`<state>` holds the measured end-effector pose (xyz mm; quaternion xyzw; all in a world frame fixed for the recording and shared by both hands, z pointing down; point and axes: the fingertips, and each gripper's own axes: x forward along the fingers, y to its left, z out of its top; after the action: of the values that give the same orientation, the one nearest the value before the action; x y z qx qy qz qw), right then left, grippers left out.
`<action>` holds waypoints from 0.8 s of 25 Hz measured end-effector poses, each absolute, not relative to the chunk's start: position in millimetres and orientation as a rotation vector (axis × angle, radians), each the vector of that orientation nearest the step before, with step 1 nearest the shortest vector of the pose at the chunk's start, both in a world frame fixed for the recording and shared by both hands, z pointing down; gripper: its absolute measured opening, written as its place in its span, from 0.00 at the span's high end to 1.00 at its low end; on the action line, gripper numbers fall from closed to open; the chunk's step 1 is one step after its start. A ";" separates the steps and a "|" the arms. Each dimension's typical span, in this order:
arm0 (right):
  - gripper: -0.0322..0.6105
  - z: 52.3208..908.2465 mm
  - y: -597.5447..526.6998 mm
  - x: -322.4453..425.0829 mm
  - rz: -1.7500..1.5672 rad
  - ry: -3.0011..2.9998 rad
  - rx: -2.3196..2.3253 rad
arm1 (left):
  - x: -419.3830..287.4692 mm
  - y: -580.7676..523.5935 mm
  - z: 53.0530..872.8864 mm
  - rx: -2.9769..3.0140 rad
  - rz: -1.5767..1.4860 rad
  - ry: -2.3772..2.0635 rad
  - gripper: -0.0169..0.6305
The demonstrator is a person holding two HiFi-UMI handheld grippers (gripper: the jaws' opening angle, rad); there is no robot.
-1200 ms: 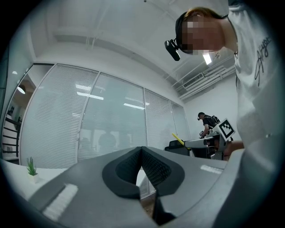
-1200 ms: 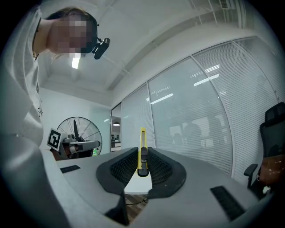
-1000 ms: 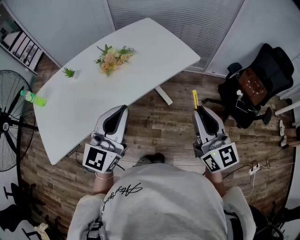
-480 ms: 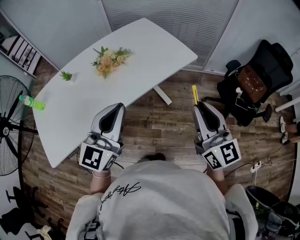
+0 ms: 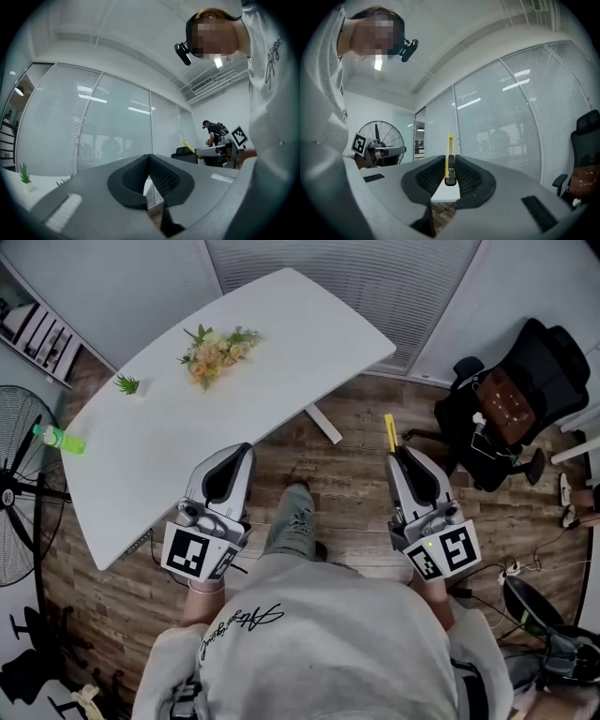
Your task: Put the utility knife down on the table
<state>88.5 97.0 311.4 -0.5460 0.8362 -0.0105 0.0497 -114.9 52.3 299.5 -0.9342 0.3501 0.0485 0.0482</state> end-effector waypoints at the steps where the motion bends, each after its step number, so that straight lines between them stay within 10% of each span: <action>1: 0.85 311.8 94.3 90.4 -0.033 2.544 -1.670 | -113.6 49.2 298.7 -2.848 0.155 1.064 0.99; 20: 0.85 306.5 -52.6 126.8 0.029 2.513 -1.709 | -73.4 -104.6 293.6 -2.837 0.187 1.010 0.99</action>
<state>126.8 -52.6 306.5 -0.5616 0.8258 0.0097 0.0514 -73.4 -104.6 293.6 -0.9385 0.3340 0.0620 0.0623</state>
